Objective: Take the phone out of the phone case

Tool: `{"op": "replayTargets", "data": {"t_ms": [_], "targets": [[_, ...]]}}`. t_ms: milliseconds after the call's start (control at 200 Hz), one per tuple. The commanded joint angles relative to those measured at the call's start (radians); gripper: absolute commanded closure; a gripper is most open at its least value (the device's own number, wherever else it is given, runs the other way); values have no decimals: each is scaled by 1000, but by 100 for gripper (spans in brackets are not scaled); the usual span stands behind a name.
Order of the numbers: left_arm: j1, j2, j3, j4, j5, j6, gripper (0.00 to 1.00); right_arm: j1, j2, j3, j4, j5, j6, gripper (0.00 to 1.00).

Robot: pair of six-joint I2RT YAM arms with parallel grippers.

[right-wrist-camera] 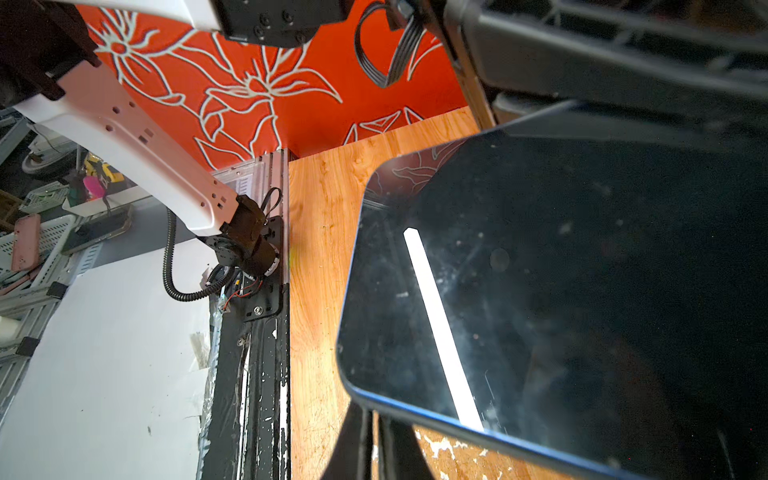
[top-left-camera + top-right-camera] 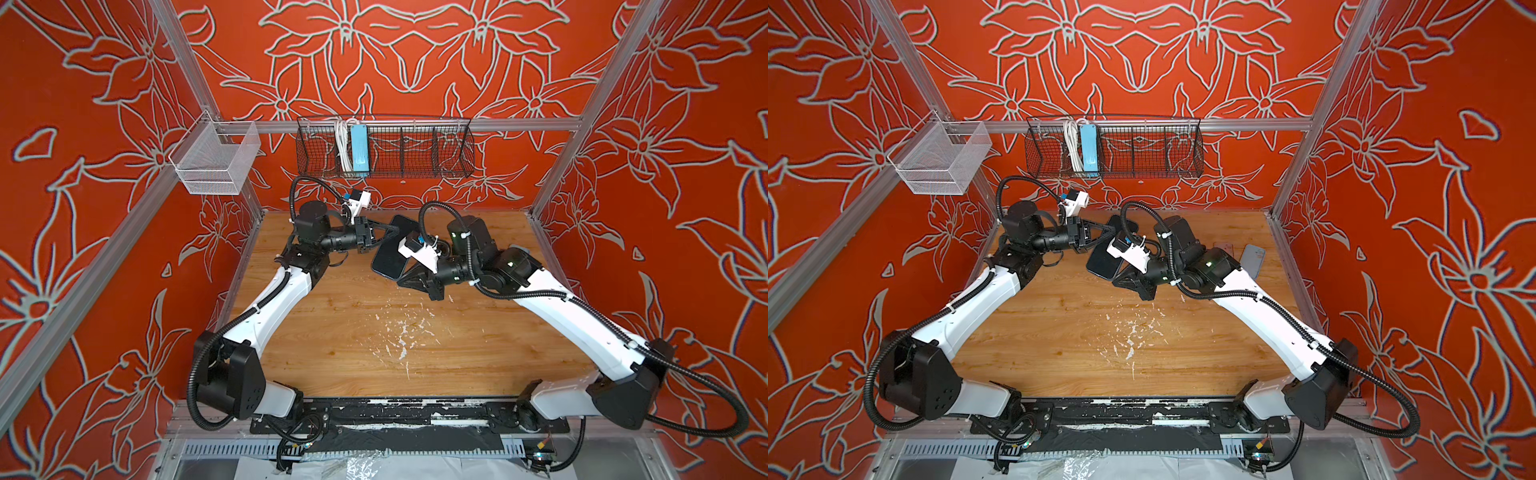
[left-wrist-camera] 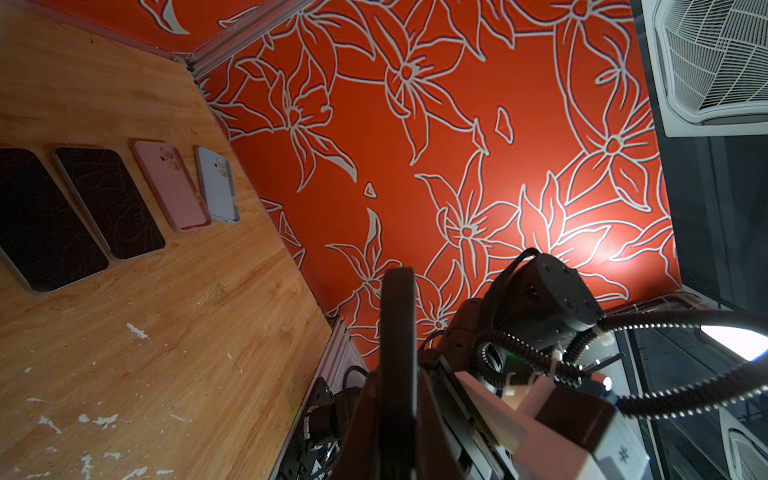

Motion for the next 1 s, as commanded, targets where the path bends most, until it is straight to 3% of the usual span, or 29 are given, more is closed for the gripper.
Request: {"op": "replayTargets", "data": {"t_ms": [0, 115, 215, 455, 661, 831, 996], "targets": [[-25, -19, 17, -14, -67, 32, 100, -45, -51, -46, 213, -147, 75, 90], [-25, -37, 41, -66, -167, 49, 100, -148, -89, -171, 394, -283, 247, 81], [-25, -74, 41, -111, -315, 71, 100, -192, -120, -258, 495, -324, 348, 70], [-25, -185, -144, 30, -685, -57, 100, -227, -183, -422, 692, -327, 569, 35], [-32, -220, -252, 126, -789, -170, 100, -228, -198, -538, 874, -256, 780, 6], [-37, -216, -271, 167, -773, -240, 100, -223, -161, -584, 1058, -262, 923, 10], [-55, -220, -318, 244, -798, -296, 100, -164, -103, -586, 1153, -167, 1004, 12]]}}
